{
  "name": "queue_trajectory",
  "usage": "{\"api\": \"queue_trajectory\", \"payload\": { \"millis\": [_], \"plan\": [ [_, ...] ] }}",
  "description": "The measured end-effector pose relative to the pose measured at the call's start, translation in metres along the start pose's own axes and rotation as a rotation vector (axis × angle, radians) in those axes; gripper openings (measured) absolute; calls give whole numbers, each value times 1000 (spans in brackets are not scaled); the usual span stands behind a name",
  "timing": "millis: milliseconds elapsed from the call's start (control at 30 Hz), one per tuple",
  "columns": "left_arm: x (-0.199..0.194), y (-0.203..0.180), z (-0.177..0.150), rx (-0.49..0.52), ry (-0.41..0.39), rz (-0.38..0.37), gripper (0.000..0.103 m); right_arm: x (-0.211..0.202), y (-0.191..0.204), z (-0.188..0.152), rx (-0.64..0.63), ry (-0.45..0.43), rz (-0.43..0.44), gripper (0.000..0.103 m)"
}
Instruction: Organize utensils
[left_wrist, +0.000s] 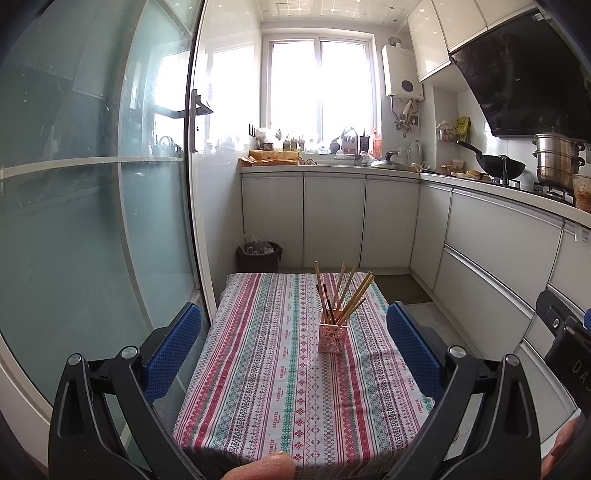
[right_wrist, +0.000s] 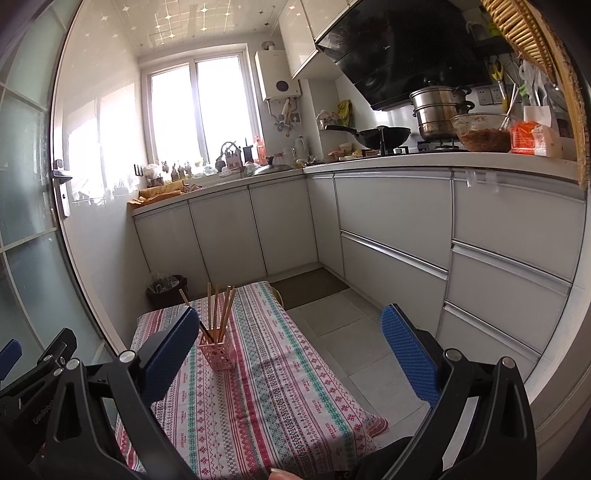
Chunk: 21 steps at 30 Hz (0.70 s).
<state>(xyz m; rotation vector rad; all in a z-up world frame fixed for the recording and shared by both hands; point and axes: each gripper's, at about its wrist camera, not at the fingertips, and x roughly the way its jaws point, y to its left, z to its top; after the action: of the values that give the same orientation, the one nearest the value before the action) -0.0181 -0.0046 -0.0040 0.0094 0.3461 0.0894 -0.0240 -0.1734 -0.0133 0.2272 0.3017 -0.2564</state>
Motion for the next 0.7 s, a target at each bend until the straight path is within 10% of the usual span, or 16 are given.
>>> {"api": "queue_trajectory", "payload": {
  "millis": [700],
  "plan": [
    [-11,-4,0,20,-14,-3,96,1,0,9,-30,22,-25,96]
  ]
}}
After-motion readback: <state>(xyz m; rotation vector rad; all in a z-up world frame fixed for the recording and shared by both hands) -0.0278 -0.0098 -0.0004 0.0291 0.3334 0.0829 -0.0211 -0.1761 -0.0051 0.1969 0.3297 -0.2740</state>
